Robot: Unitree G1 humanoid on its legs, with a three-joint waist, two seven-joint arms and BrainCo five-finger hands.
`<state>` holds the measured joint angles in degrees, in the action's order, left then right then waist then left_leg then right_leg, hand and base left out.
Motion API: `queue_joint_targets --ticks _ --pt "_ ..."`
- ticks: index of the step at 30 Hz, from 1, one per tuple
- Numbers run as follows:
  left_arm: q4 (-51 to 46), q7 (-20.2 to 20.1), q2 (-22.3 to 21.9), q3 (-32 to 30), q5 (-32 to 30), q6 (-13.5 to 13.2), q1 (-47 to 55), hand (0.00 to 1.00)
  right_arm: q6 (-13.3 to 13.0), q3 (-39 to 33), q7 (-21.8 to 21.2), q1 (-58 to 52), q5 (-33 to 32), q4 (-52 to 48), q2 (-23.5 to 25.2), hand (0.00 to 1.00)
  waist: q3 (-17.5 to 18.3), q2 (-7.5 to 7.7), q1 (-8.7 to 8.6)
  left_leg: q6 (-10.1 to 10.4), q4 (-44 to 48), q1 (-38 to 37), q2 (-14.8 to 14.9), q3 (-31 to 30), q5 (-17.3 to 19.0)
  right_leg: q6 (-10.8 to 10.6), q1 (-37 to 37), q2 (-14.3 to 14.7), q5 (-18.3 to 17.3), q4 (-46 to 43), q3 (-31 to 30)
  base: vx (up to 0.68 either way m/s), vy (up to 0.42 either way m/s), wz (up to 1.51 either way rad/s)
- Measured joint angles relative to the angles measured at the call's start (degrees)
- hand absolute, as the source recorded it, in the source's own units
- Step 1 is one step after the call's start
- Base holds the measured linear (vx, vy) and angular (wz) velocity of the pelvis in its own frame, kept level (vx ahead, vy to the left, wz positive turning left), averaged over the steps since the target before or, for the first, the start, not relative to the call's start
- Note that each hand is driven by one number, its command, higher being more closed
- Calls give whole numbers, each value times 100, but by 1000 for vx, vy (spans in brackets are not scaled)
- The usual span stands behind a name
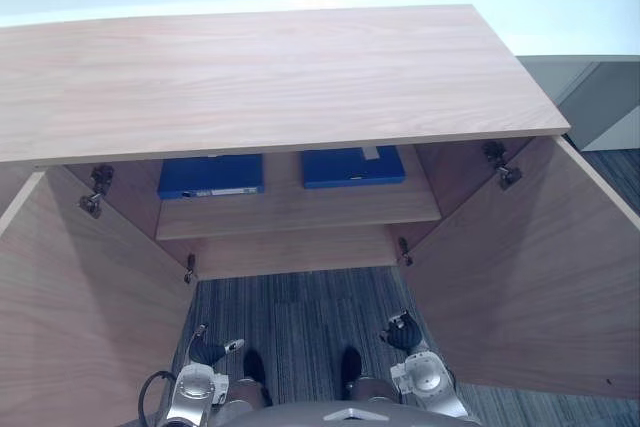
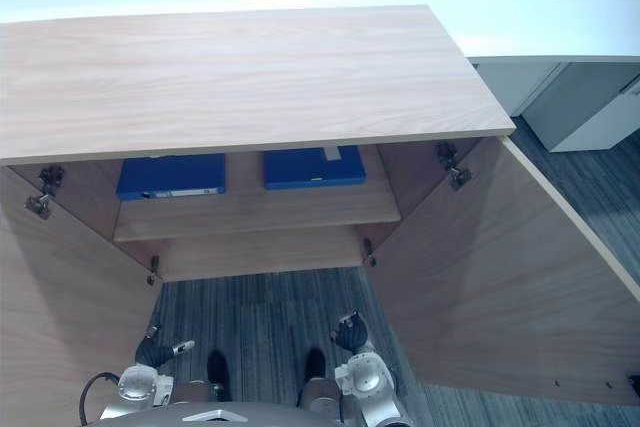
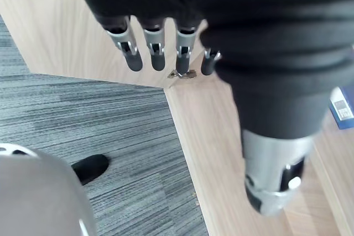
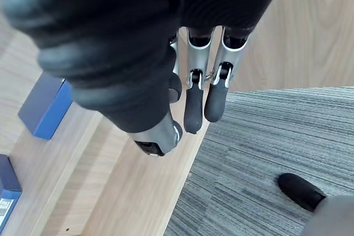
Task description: Walk over to the cabinet, pick up the folder, carry it to the office cabinet, place the folder inside the office cabinet, then close the office cabinet door
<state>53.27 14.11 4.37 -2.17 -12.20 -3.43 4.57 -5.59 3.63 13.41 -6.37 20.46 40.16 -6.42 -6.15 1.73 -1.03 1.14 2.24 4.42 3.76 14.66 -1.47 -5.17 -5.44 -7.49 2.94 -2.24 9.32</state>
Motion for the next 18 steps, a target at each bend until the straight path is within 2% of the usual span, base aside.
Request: queue_joint_targets --ticks 7,13,18 --pt "202 -75 -6 -7 -51 16 66 0 201 -351 95 -4 -264 604 154 0 182 0 -9 -31 -676 -509 -189 -53 -205 -29 160 -3 19 179 -253 -3 26 -16" --pt "279 -83 -5 -3 -50 48 65 0 241 -671 99 30 -596 976 226 0 271 42 -45 -48 -710 -567 -242 -66 -191 -78 280 -30 45 302 -273 -2 6 -2" --pt "412 -124 -8 -2 -49 56 19 0 336 -862 95 190 -783 1260 266 0 285 19 -61 -53 -714 -724 -261 -42 -161 -64 466 -30 103 384 -314 18 4 -3"
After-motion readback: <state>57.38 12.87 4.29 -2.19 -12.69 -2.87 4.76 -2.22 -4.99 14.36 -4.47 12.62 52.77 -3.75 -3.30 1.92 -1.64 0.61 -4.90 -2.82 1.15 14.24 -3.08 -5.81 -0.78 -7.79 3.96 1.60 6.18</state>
